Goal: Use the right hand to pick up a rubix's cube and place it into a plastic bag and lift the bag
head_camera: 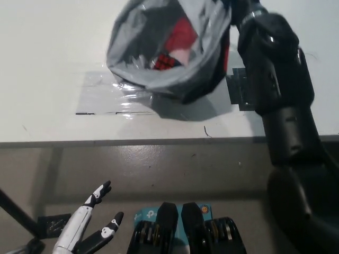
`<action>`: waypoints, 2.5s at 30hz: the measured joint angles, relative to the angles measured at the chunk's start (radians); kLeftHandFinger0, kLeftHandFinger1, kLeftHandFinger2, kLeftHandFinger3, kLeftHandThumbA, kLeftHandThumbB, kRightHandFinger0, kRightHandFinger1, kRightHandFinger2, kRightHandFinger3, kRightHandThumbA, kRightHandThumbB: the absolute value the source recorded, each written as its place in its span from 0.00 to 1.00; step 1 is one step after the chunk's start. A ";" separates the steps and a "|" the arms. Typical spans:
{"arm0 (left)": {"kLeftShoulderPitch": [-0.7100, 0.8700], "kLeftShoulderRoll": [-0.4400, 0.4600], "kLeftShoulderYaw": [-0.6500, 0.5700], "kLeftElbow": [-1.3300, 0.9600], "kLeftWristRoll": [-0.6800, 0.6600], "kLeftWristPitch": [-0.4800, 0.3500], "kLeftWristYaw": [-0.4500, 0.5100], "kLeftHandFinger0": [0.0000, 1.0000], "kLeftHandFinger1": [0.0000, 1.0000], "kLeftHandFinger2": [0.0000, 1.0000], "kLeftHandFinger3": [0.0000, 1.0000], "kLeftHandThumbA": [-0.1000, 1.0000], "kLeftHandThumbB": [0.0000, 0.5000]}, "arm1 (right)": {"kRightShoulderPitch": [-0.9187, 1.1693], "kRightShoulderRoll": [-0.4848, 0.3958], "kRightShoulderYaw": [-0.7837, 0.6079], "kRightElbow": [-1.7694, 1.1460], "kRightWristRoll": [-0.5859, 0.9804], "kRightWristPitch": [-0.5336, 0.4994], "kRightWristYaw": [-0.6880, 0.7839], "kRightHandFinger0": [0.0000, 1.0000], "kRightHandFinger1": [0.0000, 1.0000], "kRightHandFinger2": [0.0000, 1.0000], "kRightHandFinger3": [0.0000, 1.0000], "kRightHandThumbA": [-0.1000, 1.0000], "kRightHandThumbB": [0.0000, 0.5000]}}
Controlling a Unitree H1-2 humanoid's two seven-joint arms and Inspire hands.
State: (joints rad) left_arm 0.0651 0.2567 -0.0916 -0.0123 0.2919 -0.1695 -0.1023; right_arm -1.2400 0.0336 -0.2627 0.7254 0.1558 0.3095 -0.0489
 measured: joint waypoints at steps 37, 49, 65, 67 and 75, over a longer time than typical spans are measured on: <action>-0.040 0.002 0.000 -0.001 -0.004 0.002 -0.001 0.90 0.95 0.97 1.00 0.56 0.12 | -0.293 -0.026 -0.204 0.604 0.149 -0.078 -0.105 0.00 0.06 0.68 1.00 0.00 0.20; -0.038 0.002 0.000 0.000 -0.004 0.003 -0.001 0.88 0.94 0.96 1.00 0.54 0.13 | -0.352 -0.012 -0.179 0.565 0.154 -0.086 -0.113 0.00 0.28 0.82 0.94 0.00 0.22; -0.035 0.006 -0.001 -0.007 -0.007 0.003 -0.002 0.85 0.92 0.96 1.00 0.48 0.13 | -0.461 -0.008 -0.127 0.509 0.154 -0.094 -0.113 0.00 0.30 0.83 0.91 0.00 0.21; -0.036 0.006 -0.001 -0.012 -0.008 0.003 -0.006 0.83 0.91 0.95 1.00 0.46 0.14 | -0.451 -0.008 -0.124 0.509 0.154 -0.094 -0.113 0.00 0.30 0.82 0.86 0.00 0.21; -0.035 0.006 -0.001 -0.012 -0.018 0.003 -0.016 0.84 0.91 0.96 1.00 0.42 0.13 | -0.379 -0.008 -0.123 0.510 0.161 -0.103 -0.111 0.00 0.22 0.76 0.65 0.00 0.19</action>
State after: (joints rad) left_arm 0.0297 0.2628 -0.0929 -0.0245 0.2736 -0.1660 -0.1185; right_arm -1.6191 0.0257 -0.3859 1.2355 0.3167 0.2062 -0.1597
